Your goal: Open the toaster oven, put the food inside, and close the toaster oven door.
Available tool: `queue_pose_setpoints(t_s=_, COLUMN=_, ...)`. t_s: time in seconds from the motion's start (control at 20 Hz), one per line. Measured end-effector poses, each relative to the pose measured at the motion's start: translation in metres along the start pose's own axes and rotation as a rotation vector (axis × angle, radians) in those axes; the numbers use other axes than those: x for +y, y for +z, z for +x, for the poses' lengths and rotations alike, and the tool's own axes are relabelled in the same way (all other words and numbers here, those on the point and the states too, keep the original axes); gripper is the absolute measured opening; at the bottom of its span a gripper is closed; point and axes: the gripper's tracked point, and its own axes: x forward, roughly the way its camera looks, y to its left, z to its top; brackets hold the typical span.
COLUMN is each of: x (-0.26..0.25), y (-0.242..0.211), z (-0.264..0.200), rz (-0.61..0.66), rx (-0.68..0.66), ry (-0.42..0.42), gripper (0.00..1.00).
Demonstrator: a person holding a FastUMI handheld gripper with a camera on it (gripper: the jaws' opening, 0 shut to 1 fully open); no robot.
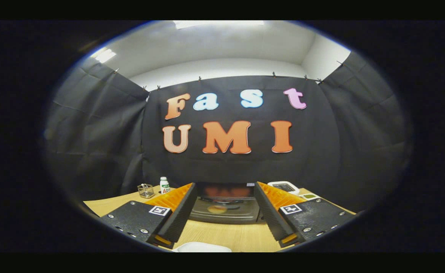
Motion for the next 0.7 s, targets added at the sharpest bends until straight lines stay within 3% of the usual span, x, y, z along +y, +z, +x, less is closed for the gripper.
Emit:
queue_pose_setpoints(t_s=0.35, x=-0.003, y=0.043, z=-0.024, rz=-0.052, rx=-0.088, ry=-0.011, gripper=0.92)
queue_pose_setpoints(t_s=0.7, x=-0.005, y=0.064, z=-0.031, rz=0.009, rx=-0.121, ry=-0.020, gripper=0.92)
